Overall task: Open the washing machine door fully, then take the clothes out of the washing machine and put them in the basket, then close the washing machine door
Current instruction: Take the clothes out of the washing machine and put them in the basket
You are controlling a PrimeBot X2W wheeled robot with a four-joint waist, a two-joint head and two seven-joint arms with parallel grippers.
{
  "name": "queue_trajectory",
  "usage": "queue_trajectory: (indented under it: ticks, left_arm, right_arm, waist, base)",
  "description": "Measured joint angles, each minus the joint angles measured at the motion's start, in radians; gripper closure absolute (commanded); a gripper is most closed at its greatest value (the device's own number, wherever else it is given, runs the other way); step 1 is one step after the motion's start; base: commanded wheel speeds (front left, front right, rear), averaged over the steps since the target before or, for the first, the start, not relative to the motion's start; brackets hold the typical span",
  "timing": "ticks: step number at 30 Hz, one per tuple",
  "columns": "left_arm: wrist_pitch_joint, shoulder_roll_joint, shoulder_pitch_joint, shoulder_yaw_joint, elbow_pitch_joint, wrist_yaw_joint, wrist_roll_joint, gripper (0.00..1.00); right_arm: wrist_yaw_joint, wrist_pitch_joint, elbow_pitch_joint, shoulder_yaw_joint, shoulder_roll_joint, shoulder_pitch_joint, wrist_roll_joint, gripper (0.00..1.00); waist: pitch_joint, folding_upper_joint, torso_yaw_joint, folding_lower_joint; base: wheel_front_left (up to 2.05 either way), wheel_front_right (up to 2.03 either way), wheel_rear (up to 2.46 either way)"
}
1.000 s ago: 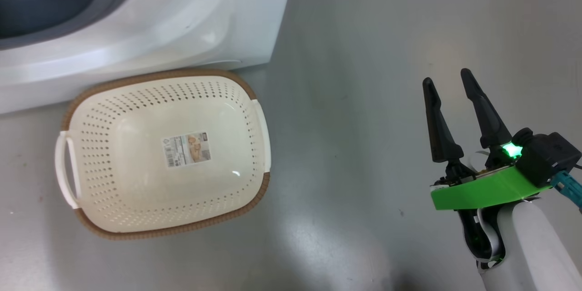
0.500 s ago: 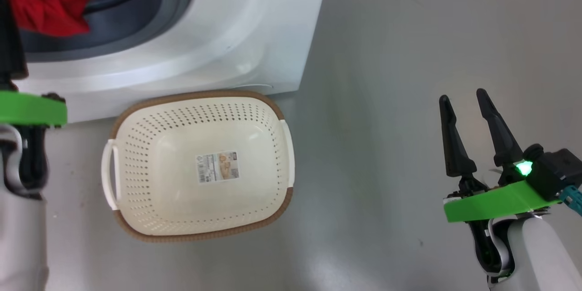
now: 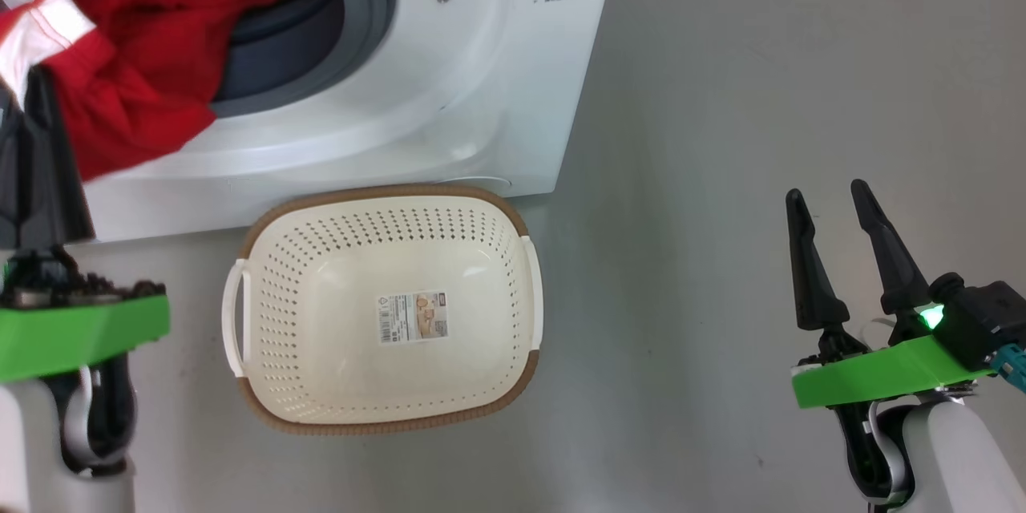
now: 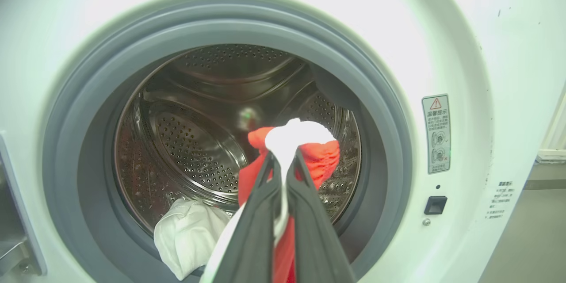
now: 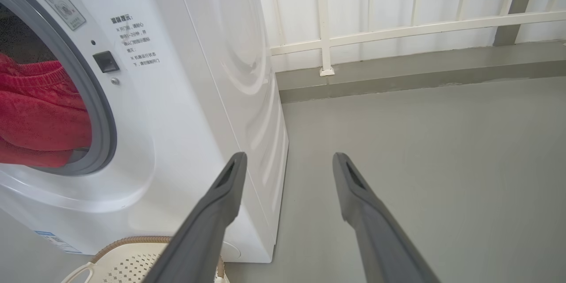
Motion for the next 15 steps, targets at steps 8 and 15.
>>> queue_trajectory:
  ticks: [8, 15]
  left_arm:
    - [-0.001, -0.043, 0.068, 0.025, -0.187, 0.000, 0.007, 1.00]
    - [-0.001, -0.057, 0.100, 0.008, -0.224, 0.000, 0.008, 1.00]
  right_arm:
    - [0.000, 0.000, 0.001, -0.004, 0.000, 0.011, 0.000, 0.00]
    - [0.000, 0.000, 0.001, -0.003, 0.000, 0.012, 0.000, 0.00]
  waist:
    - [-0.020, 0.0000, 0.007, 0.0000]
    - [-0.022, 0.0000, 0.008, 0.0000]
  base:
    - [0.00, 0.00, 0.00]
    - [0.00, 0.00, 0.00]
